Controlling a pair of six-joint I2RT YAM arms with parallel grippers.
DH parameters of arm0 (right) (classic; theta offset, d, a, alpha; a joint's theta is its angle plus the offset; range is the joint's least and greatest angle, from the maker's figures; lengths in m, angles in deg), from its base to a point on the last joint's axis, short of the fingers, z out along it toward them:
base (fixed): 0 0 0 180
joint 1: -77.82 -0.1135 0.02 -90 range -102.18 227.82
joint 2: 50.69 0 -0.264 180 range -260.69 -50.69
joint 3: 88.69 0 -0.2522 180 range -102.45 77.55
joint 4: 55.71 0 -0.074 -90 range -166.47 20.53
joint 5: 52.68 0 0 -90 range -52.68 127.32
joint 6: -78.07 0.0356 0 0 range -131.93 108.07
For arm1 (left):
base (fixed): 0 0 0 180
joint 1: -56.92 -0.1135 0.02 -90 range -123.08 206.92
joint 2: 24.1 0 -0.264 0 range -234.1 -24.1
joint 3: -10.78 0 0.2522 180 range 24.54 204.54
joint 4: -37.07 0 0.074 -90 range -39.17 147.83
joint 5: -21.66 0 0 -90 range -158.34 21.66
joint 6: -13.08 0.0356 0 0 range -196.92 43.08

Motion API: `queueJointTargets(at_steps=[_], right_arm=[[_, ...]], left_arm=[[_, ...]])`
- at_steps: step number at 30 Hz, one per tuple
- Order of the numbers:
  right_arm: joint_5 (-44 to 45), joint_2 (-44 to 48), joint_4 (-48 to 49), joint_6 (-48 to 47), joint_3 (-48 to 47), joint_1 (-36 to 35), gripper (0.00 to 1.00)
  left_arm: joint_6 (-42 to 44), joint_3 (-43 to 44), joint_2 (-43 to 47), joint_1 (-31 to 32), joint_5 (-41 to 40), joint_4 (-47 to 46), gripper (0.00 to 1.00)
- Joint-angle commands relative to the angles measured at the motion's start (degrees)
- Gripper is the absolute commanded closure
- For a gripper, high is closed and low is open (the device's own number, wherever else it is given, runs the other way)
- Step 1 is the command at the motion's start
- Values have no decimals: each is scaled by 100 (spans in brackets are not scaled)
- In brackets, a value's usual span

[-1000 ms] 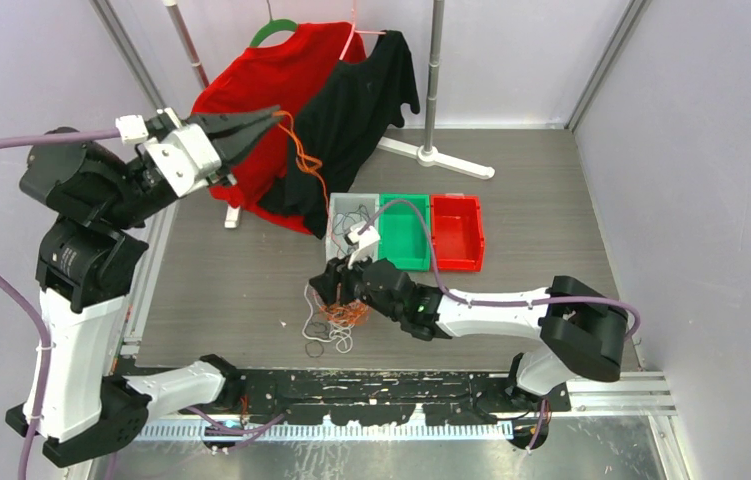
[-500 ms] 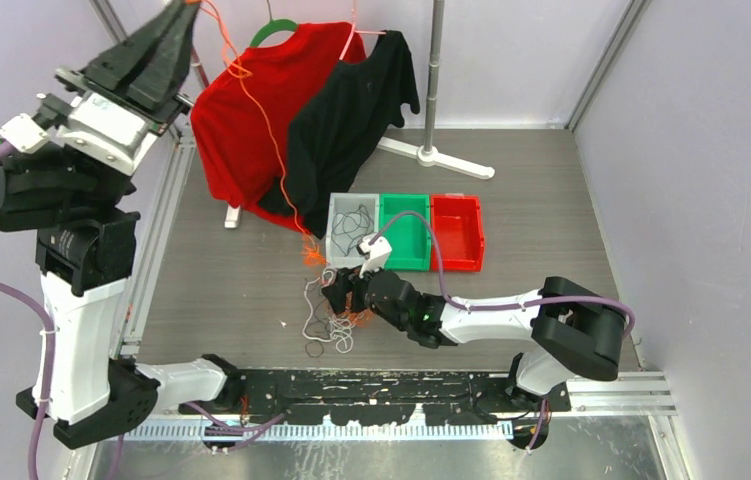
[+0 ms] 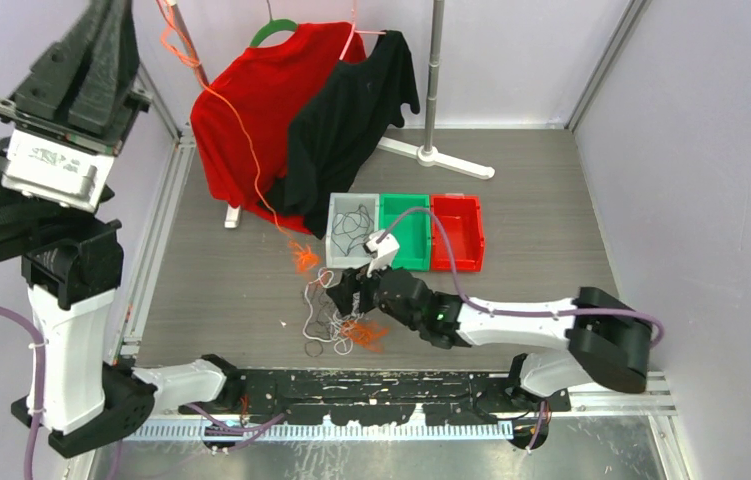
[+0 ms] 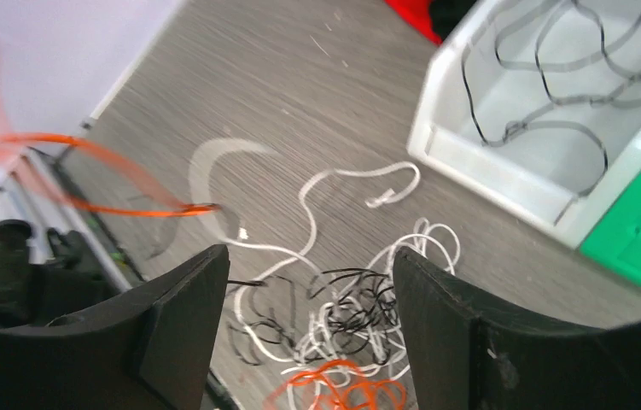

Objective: Untangle the cables
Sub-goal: Untie the cable.

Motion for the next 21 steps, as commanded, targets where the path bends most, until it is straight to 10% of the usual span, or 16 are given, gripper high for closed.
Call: queueJointTargets(at_steps=[1,21], right_arm=[[-638,1050,-344,-515,-608,-19,24],[-2207,75,-313,-1012,-2974,-19,28]], left_arm=[[-4,-887,468,10,357,119,100],[-342,-1661,973,11,484,1059,100]])
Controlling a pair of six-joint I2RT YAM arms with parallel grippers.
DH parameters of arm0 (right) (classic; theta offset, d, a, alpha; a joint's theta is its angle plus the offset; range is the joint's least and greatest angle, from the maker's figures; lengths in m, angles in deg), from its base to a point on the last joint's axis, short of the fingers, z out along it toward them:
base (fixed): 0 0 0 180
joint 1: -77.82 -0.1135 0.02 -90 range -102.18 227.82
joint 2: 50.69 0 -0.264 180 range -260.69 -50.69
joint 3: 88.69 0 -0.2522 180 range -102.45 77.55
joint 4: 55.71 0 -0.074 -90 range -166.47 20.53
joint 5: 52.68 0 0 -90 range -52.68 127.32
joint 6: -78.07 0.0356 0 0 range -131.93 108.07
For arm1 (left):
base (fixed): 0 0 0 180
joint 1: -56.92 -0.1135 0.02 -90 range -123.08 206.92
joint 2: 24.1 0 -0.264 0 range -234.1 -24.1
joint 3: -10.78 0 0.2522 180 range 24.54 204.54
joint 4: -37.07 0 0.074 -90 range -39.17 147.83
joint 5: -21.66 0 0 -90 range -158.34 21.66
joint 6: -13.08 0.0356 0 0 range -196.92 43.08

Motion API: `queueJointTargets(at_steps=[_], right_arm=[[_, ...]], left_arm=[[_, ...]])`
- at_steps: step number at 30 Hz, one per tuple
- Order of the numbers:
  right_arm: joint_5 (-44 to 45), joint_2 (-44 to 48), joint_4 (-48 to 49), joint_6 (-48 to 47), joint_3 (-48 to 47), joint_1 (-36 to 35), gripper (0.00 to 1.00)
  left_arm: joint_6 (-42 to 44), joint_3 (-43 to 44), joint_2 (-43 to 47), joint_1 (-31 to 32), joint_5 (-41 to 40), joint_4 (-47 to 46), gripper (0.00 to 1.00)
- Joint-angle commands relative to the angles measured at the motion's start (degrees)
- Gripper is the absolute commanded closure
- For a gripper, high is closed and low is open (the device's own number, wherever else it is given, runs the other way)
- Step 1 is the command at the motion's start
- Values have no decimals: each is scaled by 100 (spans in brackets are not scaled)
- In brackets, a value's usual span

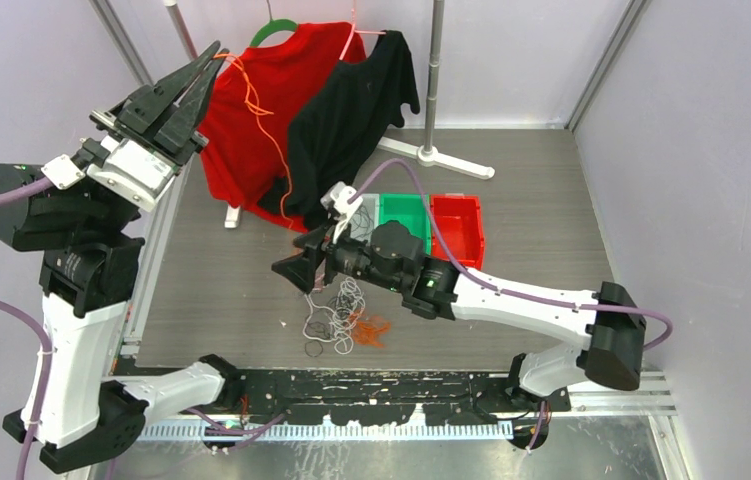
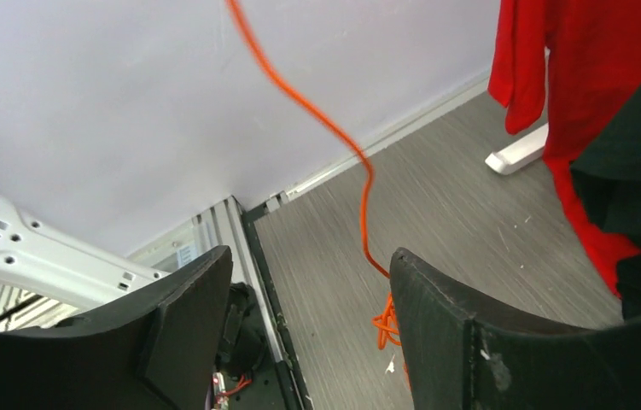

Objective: Untangle the cables
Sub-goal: Untie the cable.

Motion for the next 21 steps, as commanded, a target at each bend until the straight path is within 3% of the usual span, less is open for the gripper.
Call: queueJointTargets(at_steps=[1,2,6,7,11,16,21], right_arm=[[-108,-149,298,-75,-418,-16,33],[5,-162,271,-83,-432,-15,42],[510,29,294,-161,-275,-16,93],[632,156,342,-201,-185,-16,98],[944,494,529,-236,139,-16,99],[945,671,568,-162,302,-16,99],[905,849,569,-63,469,-12,99]], left_arm=[[-59,-100,201,11,29,2,100],[-99,-132,231,11,14,29,100],[-489,-355,436,11,-201,369,100],[-714,-463,522,11,-299,560,100],[-1632,-1032,924,11,-77,1826,93],[-2292,-1802,1190,11,1517,3486,82],[-2255,-2482,1449,8,1486,3554,81]])
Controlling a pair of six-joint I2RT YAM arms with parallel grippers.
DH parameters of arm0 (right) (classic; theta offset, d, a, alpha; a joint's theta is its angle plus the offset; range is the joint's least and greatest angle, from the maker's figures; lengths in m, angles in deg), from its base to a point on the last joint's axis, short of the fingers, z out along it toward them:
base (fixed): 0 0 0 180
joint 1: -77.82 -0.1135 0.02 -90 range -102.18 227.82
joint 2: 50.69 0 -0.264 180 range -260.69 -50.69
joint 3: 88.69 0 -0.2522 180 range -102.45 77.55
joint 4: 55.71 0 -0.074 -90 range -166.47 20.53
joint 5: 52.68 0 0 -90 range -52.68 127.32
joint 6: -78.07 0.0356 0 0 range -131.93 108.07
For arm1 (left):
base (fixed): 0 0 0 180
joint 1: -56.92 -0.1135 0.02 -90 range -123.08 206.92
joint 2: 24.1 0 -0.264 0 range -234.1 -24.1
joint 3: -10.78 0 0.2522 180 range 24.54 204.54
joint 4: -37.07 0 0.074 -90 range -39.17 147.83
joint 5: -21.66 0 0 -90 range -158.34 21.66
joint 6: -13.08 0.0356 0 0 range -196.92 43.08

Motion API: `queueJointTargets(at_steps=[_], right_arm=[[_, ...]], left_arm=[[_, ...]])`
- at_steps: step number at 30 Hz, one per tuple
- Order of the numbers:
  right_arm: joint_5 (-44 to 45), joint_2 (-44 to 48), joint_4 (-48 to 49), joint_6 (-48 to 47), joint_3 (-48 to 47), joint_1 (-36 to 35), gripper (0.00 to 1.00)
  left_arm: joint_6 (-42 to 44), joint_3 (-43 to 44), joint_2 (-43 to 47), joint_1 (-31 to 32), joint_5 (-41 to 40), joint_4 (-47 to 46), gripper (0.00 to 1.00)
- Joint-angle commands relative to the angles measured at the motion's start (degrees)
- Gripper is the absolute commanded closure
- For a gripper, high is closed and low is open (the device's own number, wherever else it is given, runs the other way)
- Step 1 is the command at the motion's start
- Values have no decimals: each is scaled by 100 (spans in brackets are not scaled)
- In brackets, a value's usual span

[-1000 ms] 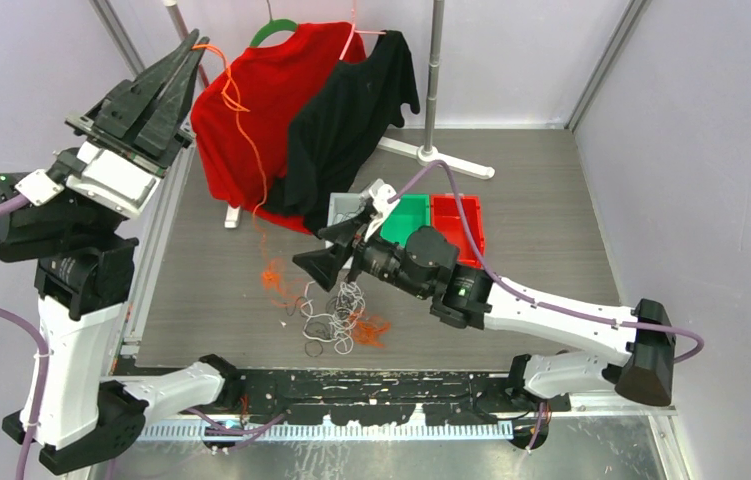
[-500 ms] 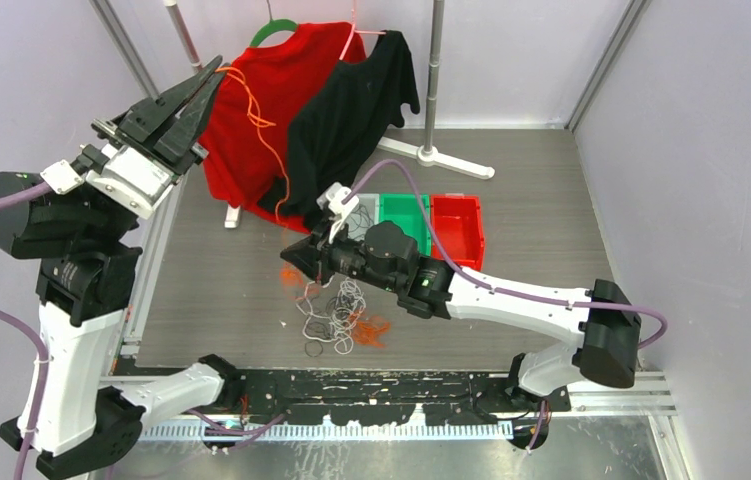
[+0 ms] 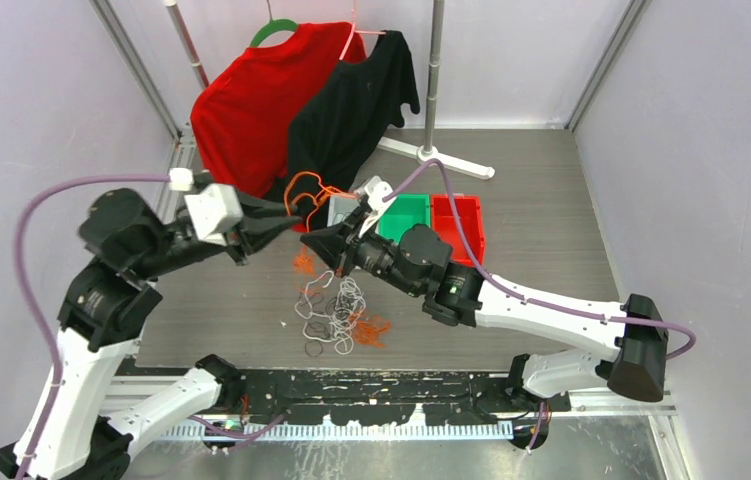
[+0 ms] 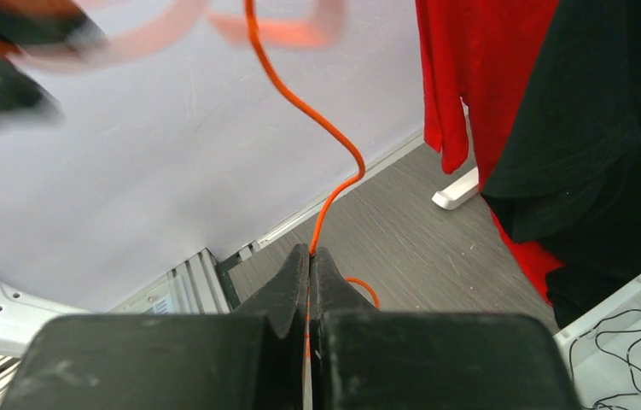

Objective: Untangle the cables
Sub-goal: Untie the cable.

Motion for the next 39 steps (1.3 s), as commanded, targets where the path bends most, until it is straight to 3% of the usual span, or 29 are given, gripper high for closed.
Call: queueJointTargets(at_steps=[1,3,9,15,18,26,33,36,39], right_arm=[[67,304,346,61,122,-18,99],[18,319,342,92,140,-19,99],[-248,225,211,125,66,-28,99],[-403,190,129,42,20,-63,99],[-531,156,68,-6,-30,-101,99],[-663,127,-9,-110,-111,-159,99],[-609,149,-42,-192,-141,-185,99],[-569,177,-70,-222,-144,-199,99],[-547,190,-86,-236,-150,-207,99]], left_arm=[[-171,-453,193,4,270,523,81],[-148,-691,276,4,182,482,79],[-580,-1035,252,4,149,227,54],[-861,-1332,277,4,-485,-505,49],[-1005,-1527,306,4,-1015,-828,50],[-1286,-1624,238,4,-1085,-910,50],[-1496,-1280,-99,4,-184,27,50],[-1496,-1220,-160,6,222,169,58],[-1495,-1113,-220,4,280,147,80]])
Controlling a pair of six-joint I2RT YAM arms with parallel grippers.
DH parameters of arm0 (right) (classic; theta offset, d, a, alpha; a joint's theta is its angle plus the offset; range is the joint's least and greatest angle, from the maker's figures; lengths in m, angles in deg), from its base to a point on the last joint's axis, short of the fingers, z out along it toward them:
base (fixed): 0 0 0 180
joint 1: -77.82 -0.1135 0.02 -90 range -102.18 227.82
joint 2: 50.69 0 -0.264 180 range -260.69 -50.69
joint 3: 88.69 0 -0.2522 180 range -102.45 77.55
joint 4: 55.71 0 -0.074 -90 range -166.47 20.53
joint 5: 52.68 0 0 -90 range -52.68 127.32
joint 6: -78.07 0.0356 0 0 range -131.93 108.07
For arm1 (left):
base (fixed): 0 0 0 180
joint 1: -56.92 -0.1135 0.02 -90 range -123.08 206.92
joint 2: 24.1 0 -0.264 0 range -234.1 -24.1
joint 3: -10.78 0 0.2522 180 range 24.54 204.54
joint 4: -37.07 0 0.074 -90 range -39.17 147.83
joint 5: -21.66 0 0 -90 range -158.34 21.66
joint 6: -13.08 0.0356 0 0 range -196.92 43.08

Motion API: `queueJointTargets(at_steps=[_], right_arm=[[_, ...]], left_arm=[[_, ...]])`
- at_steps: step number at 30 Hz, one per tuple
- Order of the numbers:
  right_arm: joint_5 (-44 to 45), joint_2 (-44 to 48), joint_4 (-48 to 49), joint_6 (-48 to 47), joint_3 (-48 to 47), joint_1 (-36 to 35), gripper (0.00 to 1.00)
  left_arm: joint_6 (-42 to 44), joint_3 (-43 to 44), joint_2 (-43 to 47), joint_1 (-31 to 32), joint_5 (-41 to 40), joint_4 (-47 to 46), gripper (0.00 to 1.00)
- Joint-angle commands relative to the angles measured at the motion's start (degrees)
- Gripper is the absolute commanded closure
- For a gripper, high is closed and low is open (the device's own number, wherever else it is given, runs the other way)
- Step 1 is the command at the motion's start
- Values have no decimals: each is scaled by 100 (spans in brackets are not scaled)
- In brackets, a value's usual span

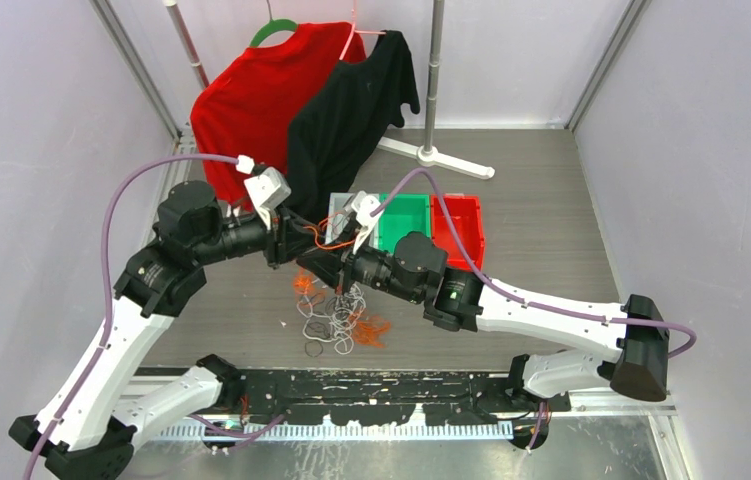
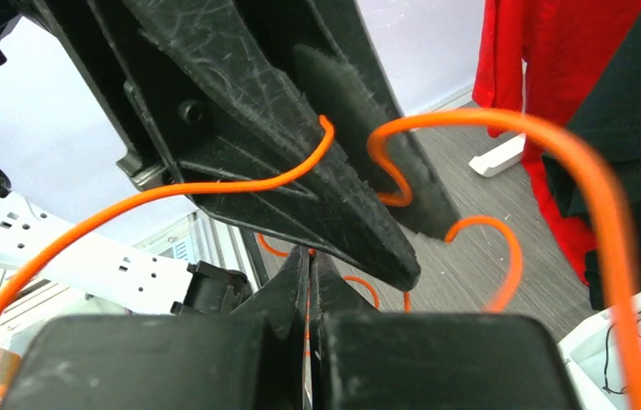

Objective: Untangle the cables
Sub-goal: Untie the cable.

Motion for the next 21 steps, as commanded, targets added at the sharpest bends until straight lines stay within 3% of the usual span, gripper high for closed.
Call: queueJointTargets(at_steps=[1,3,5,8,13,21], right_arm=[[45,109,224,-132,-292,-45,99],[111,117,251,-89,-244,-46,99],[244,144,365,20,-137,-46,95],[402,183,687,246,115,-46,75],[647,219,1239,657,501,-47,54],[751,426,1701,698,647,-37,35]], left_arm=[[-61,378,12,4,404,6,88],[-2,422,81,3,122,-275,100],[16,411,179,4,-165,-656,100],[-36,543,215,4,-311,-942,100],[-372,819,172,4,-123,-989,100],[-367,818,215,4,135,-773,100]])
